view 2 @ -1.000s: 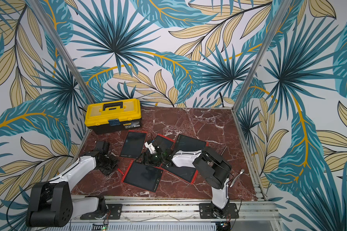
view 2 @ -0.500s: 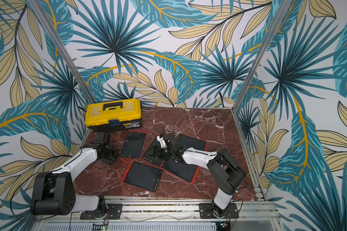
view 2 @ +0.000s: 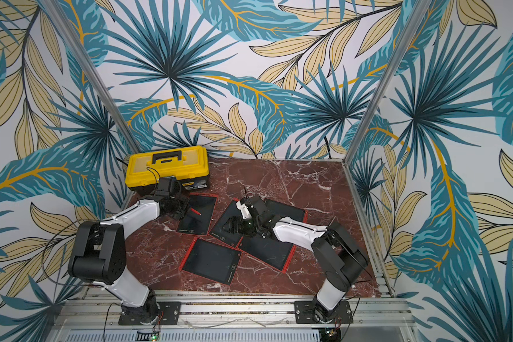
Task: Place the stylus back onto the writing tablet
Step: Place the stylus on the writing tablet.
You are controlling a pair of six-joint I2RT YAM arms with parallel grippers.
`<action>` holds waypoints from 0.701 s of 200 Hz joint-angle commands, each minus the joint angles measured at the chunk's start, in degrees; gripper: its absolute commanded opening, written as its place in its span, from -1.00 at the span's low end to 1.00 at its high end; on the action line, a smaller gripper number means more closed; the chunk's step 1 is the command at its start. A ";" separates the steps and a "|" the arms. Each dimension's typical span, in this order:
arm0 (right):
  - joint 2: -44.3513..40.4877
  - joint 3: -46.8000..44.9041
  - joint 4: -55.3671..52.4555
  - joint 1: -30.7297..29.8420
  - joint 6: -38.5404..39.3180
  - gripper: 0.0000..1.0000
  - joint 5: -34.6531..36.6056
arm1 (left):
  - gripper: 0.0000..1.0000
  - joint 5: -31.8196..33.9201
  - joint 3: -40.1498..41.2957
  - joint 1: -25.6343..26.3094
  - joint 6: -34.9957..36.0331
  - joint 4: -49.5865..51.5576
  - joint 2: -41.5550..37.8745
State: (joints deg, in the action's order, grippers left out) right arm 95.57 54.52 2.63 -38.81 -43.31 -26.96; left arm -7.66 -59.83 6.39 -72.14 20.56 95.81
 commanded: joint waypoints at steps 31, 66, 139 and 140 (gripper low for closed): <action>-2.47 0.67 -4.11 0.57 2.67 0.53 1.03 | -0.79 5.48 -4.41 2.65 -8.01 -10.09 5.22; -3.14 -0.02 -4.46 0.71 2.87 0.53 1.63 | -0.78 6.52 -7.19 3.56 -10.72 -12.72 9.13; -4.40 1.72 -9.67 1.05 6.33 0.53 3.68 | -0.70 8.51 -11.00 4.68 -15.21 -16.99 15.45; -4.41 1.72 -9.71 1.03 6.41 0.53 3.72 | -0.70 8.66 -10.91 4.72 -15.35 -17.02 15.45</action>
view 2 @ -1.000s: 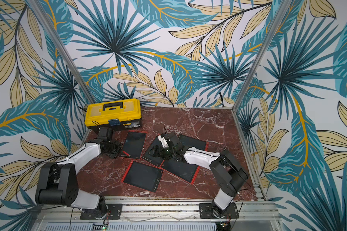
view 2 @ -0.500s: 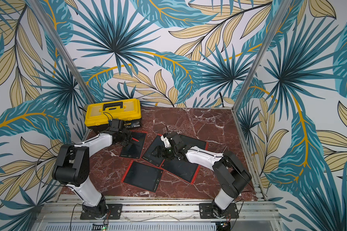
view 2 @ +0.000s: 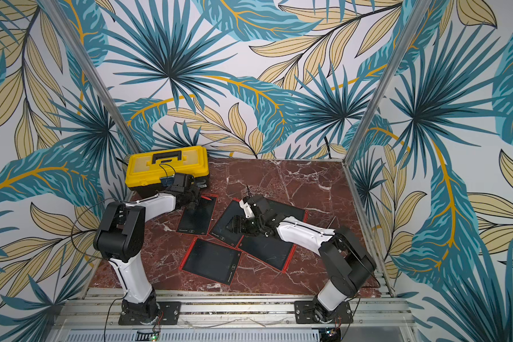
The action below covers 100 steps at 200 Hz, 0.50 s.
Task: Place the stylus back onto the writing tablet
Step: Place the stylus on the writing tablet.
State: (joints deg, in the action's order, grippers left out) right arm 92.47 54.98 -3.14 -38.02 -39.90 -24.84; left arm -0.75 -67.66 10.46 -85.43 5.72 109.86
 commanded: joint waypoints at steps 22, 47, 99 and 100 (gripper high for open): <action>-1.50 2.34 -6.18 0.44 4.37 0.53 2.23 | -0.63 2.51 -1.85 0.79 -3.15 -4.21 1.57; -1.25 3.00 -7.05 0.49 5.15 0.53 2.84 | -0.57 2.57 -1.35 0.97 -2.99 -4.42 1.42; 2.80 8.64 -8.45 1.02 9.99 0.53 3.08 | -0.57 2.35 3.09 0.00 0.91 -4.31 -3.14; 2.89 8.86 -8.63 1.06 10.14 0.53 3.10 | -0.57 2.26 3.21 0.00 1.07 -4.31 -3.28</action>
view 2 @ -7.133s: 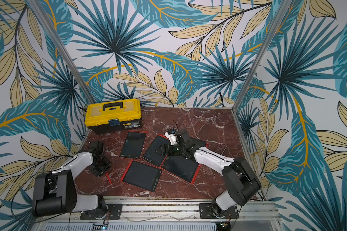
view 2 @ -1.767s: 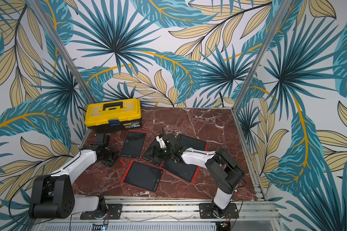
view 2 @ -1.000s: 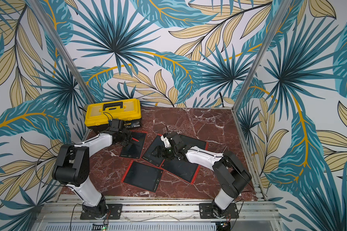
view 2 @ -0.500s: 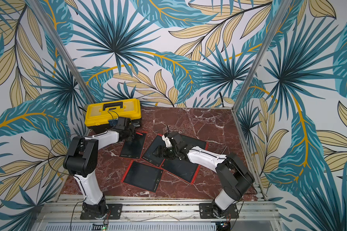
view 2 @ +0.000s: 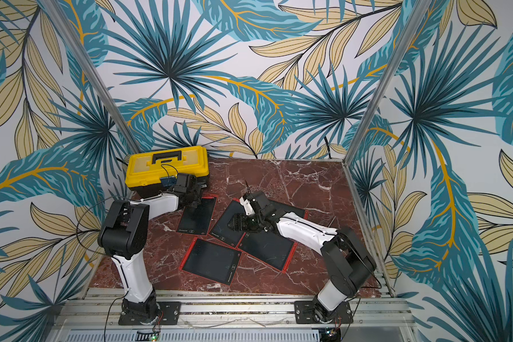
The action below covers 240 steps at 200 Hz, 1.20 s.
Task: Place the stylus back onto the writing tablet
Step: Place the stylus on the writing tablet, then adjust the writing tablet at the center of the board.
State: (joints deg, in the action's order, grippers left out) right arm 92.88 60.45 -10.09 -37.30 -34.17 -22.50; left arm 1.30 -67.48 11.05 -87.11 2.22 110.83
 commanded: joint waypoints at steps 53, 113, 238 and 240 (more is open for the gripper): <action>10.92 13.48 -4.93 0.90 10.24 0.54 1.51 | -0.47 -4.42 10.34 -3.73 10.31 2.06 -10.45; 23.05 27.18 -4.84 1.55 14.57 0.68 3.15 | -0.20 -9.11 12.21 -5.42 22.08 9.54 -15.43; 45.66 51.97 -3.33 2.27 17.01 0.95 3.53 | 1.00 -11.91 24.16 -5.42 29.02 24.11 -33.38; 46.04 52.60 -3.55 2.29 17.07 0.95 3.41 | 1.00 -11.95 24.29 -5.38 29.02 24.12 -33.55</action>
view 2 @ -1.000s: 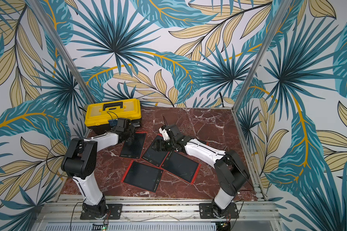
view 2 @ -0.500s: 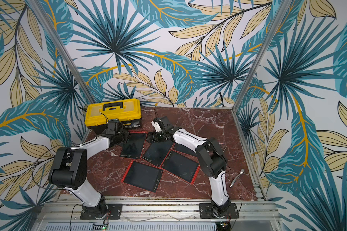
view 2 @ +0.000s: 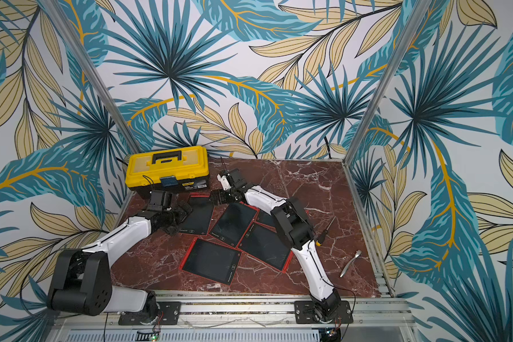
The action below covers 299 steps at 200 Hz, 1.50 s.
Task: Place the stylus back onto the writing tablet
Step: Adjust the writing tablet at the center of the board.
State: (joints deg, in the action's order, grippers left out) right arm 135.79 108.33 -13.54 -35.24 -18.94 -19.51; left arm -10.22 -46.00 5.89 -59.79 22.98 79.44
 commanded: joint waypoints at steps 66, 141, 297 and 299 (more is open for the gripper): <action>12.59 16.93 -3.53 0.86 0.81 0.95 -1.40 | 0.99 -2.62 5.56 -0.26 0.77 0.57 -0.25; 20.03 26.04 -4.80 1.26 -4.90 0.95 -9.39 | 0.99 -2.56 6.28 -0.60 -0.79 -0.92 2.06; 6.69 6.81 -13.91 1.14 3.32 0.81 -13.49 | 1.00 -2.63 1.22 -5.00 3.23 -6.92 13.96; 6.44 6.43 -14.02 1.14 3.41 0.81 -13.46 | 1.00 -2.51 1.14 -5.05 3.33 -6.90 14.03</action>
State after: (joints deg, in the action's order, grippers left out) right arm 143.98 119.15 -19.97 -32.93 -17.61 -31.24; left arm -15.29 -45.50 1.87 -59.37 16.86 88.88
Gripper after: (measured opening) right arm 0.914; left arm 0.997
